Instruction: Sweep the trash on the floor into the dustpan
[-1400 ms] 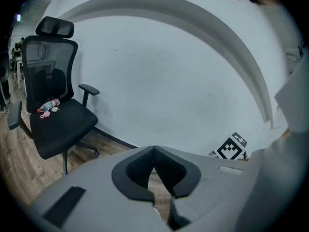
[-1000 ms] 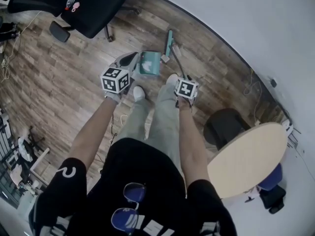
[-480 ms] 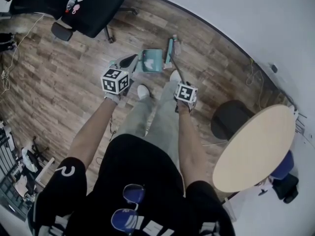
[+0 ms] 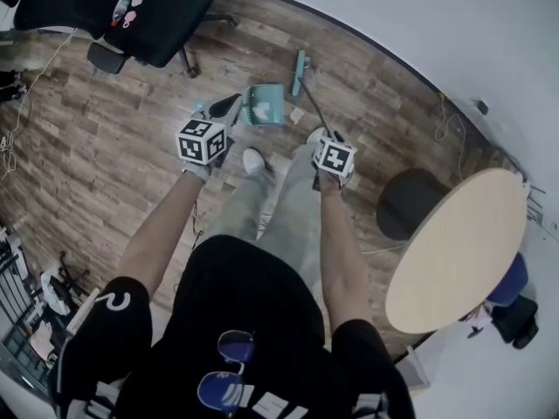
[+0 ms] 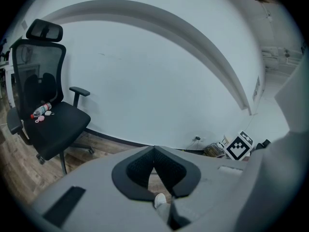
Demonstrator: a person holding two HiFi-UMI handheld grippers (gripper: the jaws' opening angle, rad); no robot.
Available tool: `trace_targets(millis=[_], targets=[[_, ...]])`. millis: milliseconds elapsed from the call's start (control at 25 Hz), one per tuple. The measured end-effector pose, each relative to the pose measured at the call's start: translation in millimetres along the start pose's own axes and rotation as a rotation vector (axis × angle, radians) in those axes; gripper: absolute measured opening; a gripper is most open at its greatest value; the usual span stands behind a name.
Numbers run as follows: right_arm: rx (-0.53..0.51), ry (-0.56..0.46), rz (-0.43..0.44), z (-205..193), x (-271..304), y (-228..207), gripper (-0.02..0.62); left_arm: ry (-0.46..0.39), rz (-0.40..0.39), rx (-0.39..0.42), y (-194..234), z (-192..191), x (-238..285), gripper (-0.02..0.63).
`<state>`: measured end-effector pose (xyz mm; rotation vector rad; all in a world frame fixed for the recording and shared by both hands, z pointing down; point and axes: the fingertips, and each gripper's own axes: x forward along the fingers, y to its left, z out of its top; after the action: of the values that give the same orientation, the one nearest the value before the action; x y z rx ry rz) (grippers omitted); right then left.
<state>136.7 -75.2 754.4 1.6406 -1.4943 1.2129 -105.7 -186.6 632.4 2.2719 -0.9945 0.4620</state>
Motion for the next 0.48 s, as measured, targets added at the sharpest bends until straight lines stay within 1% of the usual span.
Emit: trace_targets(millis=[120,240,480], targets=[[-0.02,-0.062,-0.004,38.4,-1.3,-6.5,0.084,-0.008,0.008,-0.007,-0.3,3.2,4.2,-0.002],[-0.04,-0.092,-0.009,74.8,5.1,-14.4,0.084,-0.016,0.024,-0.019,0.9,9.4,13.1,-0.002],[-0.056,-0.082,0.006,127.8,33.7,-25.8,0.084,-0.027,0.063,-0.046,7.1,25.9,40.2,-0.002]])
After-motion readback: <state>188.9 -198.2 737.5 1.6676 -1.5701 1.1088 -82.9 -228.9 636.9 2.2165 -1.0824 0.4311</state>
